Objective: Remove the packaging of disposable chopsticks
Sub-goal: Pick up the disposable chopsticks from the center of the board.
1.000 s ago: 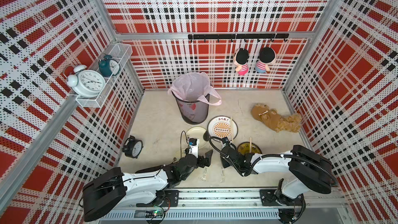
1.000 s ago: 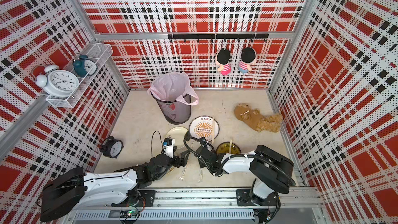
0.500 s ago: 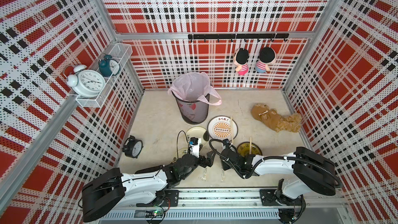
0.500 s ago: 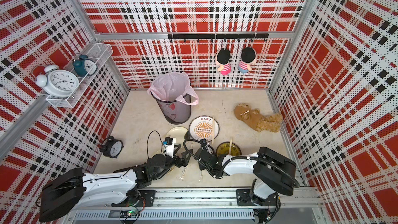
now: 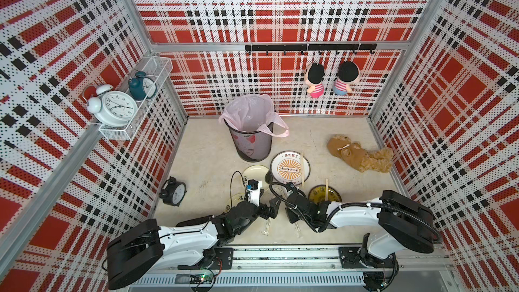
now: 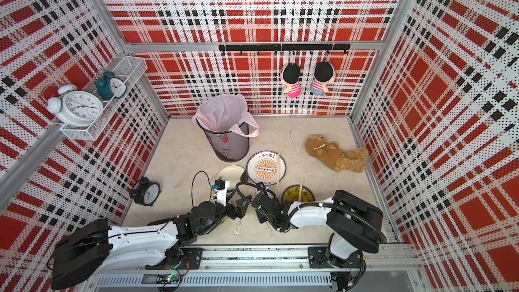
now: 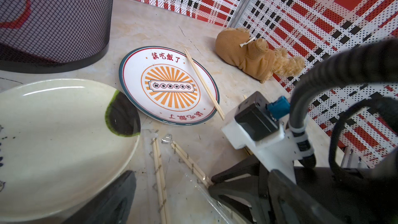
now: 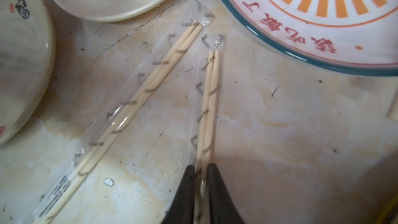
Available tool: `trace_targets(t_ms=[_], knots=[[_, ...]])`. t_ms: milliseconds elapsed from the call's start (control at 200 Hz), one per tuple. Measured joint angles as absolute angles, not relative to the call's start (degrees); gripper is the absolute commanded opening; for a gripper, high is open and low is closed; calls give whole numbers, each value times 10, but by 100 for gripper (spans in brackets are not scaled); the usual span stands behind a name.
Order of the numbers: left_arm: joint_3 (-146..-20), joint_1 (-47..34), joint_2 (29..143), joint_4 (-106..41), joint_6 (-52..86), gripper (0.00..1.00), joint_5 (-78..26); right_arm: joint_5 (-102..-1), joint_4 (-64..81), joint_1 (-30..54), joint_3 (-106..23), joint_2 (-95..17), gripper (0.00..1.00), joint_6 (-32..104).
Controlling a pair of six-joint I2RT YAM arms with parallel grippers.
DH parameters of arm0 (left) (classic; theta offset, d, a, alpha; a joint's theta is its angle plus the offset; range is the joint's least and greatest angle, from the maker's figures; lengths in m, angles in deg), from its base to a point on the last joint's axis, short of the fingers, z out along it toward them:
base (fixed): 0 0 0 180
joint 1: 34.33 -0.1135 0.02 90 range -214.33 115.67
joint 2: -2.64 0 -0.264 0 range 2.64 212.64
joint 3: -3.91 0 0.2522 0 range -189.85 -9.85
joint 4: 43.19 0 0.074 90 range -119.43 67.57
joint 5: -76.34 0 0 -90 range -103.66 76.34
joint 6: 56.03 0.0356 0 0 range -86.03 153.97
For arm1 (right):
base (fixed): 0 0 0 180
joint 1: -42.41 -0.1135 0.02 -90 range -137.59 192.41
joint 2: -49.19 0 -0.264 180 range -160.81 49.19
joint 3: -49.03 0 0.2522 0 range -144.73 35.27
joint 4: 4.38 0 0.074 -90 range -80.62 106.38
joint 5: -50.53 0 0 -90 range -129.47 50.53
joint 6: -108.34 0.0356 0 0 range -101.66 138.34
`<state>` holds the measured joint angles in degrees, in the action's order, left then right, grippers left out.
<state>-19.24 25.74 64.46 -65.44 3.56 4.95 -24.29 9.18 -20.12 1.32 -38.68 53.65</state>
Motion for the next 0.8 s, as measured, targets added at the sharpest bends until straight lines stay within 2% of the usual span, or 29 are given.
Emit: trace_targets(t_ms=[115, 341, 506, 696, 802], knots=[[-191, 255, 644, -655, 36, 99, 50, -263, 93, -189, 25, -360, 34, 519], [-190, 253, 644, -656, 36, 99, 48, -289, 116, -185, 26, -326, 41, 500], [-175, 240, 640, -674, 36, 99, 22, -301, 155, -187, 30, -317, 52, 514], [-162, 229, 638, -688, 35, 99, 2, -300, 188, -204, 35, -309, 49, 537], [-162, 230, 638, -693, 35, 99, 0, -297, 202, -219, 35, -309, 44, 545]])
